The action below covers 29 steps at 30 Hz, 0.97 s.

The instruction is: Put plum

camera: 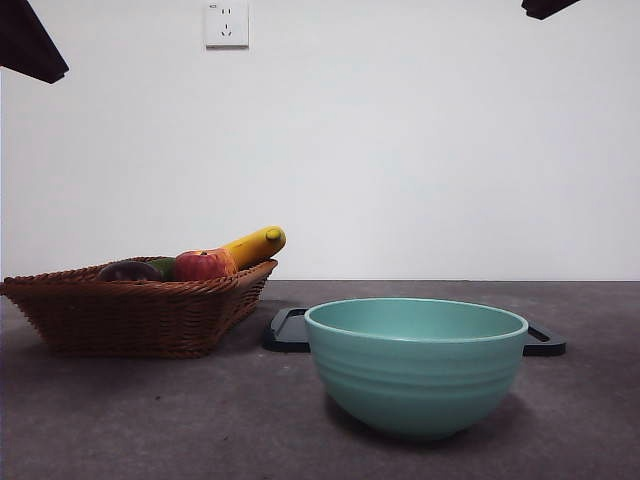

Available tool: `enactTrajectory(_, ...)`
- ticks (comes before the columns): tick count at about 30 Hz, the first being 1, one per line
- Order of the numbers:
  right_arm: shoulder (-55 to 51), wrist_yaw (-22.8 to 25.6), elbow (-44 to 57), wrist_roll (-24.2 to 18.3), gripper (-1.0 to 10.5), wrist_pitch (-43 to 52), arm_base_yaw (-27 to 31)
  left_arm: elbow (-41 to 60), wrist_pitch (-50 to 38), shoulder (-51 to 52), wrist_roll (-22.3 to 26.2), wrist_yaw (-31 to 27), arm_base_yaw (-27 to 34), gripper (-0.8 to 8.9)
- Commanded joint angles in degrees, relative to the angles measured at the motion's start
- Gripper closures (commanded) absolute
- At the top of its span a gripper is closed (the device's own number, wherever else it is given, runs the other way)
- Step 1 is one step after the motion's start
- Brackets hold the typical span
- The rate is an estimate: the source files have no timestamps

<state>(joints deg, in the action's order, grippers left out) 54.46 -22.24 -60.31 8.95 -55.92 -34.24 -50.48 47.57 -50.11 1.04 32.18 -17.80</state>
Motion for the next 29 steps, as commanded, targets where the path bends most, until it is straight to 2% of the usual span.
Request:
enactTrajectory(1, 0.44, -0.04, -0.87, -0.63, 9.4, 0.35, -0.5, -0.59, -0.52, -0.26, 1.09, 0.42, -0.22, 8.07)
enactTrajectory(4, 0.44, -0.04, -0.87, -0.63, 9.4, 0.35, -0.5, -0.59, -1.05, -0.02, 1.77, 0.24, -0.22, 8.07)
enactTrajectory(7, 0.44, -0.04, -0.87, -0.63, 9.4, 0.35, -0.5, -0.55, -3.78, 2.19, 6.23, -3.19, 1.01, 8.07)
enactTrajectory(15, 0.44, -0.04, -0.87, -0.63, 9.4, 0.37, -0.5, 5.88, -33.51, 15.8, 9.05, -16.09, 11.69, 8.07)
enactTrajectory(18, 0.44, -0.07, -0.87, -0.63, 9.4, 0.37, -0.5, 10.99, -41.0, 21.51, 9.94, -21.84, 15.96, 8.07)
enactTrajectory(25, 0.44, -0.04, -0.87, -0.63, 9.4, 0.37, -0.5, 24.48, -46.01, 32.89, 10.43, -28.22, 22.32, 8.07)
enactTrajectory(29, 0.44, -0.04, -0.87, -0.63, 9.4, 0.37, -0.5, 32.35, -45.94, 38.05, 10.45, -28.65, 23.93, 8.07)
